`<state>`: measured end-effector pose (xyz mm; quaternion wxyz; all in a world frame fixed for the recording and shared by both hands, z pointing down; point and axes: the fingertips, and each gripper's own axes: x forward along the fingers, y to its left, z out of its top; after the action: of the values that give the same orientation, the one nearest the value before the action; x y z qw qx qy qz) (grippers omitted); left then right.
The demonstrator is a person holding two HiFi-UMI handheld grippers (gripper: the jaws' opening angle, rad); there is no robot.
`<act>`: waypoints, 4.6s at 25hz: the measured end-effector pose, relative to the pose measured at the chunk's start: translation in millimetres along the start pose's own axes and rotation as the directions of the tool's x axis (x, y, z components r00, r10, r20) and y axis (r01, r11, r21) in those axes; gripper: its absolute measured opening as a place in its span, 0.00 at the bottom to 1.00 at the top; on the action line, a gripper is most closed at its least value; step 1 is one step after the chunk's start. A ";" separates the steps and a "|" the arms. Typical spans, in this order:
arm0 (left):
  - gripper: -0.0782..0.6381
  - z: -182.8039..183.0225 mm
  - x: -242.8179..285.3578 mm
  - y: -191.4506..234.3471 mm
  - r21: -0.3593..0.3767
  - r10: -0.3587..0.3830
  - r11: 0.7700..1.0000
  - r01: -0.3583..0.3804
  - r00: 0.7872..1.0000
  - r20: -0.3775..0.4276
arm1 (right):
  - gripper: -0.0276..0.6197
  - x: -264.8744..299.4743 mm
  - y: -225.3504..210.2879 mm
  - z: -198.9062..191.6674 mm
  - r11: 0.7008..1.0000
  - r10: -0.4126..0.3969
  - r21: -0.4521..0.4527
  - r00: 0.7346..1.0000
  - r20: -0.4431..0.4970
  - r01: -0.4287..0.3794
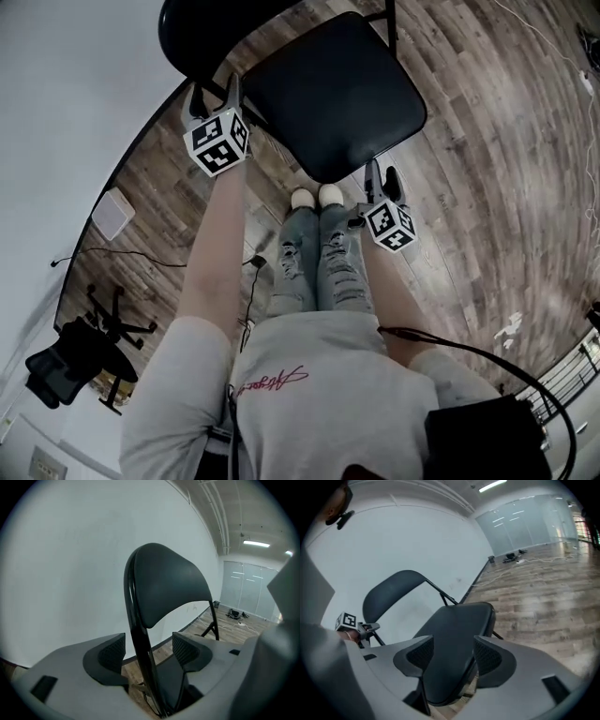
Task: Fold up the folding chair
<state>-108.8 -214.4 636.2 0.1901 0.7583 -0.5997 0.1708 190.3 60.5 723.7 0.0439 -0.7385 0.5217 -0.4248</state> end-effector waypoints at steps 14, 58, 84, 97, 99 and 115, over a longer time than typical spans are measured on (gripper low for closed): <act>0.54 -16.0 55.0 4.6 0.101 0.040 0.994 -0.034 0.998 -0.053 | 0.45 63.1 -50.5 -71.5 0.905 0.031 0.426 0.998 -0.057 -0.004; 0.13 130.3 60.6 27.7 -0.045 -0.230 0.968 0.249 0.940 0.251 | 0.27 118.2 215.1 76.9 0.765 0.339 0.603 0.938 -0.078 -0.226; 0.13 199.7 128.2 88.7 -0.034 -0.189 0.980 0.196 0.969 0.158 | 0.24 248.4 414.2 143.5 0.863 -0.039 0.460 0.936 -0.350 0.208; 0.13 223.8 126.6 95.4 0.094 -0.199 0.978 0.188 0.971 0.130 | 0.24 279.4 450.9 146.9 0.864 -0.183 0.361 0.887 -0.425 0.352; 0.13 227.7 124.3 94.7 0.094 -0.199 0.978 0.187 0.970 0.139 | 0.24 282.4 452.3 144.8 0.863 -0.197 0.346 0.875 -0.441 0.368; 0.13 228.9 127.5 95.7 0.054 -0.252 0.968 0.247 0.954 0.163 | 0.25 308.5 459.0 142.8 0.853 -0.227 0.331 0.857 -0.462 0.404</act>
<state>-166.7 -454.9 507.3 0.1463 0.8427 -0.5102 0.0904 -21.0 -450.1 579.3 0.0191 -0.6841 0.2849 -0.6712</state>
